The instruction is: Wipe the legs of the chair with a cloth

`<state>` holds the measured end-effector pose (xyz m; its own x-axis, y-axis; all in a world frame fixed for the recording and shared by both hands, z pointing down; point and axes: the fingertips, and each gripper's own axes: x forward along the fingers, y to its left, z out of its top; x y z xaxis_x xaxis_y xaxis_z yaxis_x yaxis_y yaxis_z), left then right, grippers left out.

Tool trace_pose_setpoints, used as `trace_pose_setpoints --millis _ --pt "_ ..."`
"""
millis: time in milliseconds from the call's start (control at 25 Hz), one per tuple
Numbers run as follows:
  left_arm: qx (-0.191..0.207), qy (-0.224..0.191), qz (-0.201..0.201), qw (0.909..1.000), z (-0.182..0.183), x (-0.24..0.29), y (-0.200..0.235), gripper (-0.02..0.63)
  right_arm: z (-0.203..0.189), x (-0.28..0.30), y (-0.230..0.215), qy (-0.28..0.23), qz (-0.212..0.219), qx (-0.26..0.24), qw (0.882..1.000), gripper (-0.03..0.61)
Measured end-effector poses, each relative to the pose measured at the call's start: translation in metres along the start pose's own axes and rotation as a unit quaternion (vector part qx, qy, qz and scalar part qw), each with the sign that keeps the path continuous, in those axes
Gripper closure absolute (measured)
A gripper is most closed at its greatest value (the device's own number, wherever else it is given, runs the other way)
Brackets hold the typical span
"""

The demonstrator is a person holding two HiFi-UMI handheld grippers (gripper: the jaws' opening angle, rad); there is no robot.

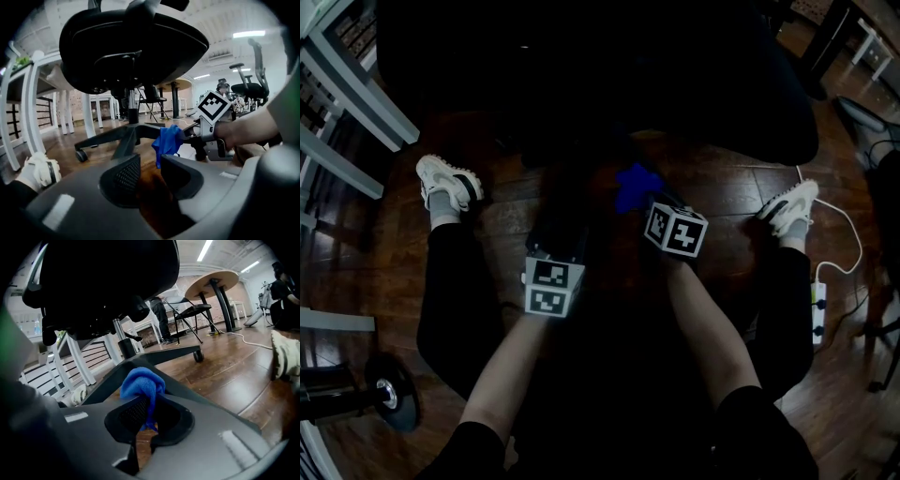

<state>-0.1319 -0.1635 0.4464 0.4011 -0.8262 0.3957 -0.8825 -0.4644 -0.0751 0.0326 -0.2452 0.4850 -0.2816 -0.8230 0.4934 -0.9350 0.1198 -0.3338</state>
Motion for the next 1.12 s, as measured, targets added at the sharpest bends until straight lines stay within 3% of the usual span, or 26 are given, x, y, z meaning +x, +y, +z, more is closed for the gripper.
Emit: trace_pose_setpoints --millis 320,760,920,1120 --pt "-0.014 0.006 -0.058 0.9982 -0.006 0.009 -0.067 0.479 -0.018 -0.059 -0.05 -0.005 -0.035 0.023 0.999 0.539" --pt "-0.04 0.017 -0.084 0.9956 -0.019 0.006 -0.094 0.479 -0.031 -0.12 -0.11 0.001 -0.095 -0.029 0.995 0.539" --pt "-0.047 0.017 -0.089 0.9948 -0.021 0.005 -0.095 0.479 -0.016 -0.13 -0.095 -0.028 -0.053 -0.078 0.995 0.54" --pt "-0.054 0.004 -0.092 0.9943 -0.013 0.004 -0.09 0.479 0.02 -0.126 -0.041 -0.076 0.012 -0.153 0.985 0.539"
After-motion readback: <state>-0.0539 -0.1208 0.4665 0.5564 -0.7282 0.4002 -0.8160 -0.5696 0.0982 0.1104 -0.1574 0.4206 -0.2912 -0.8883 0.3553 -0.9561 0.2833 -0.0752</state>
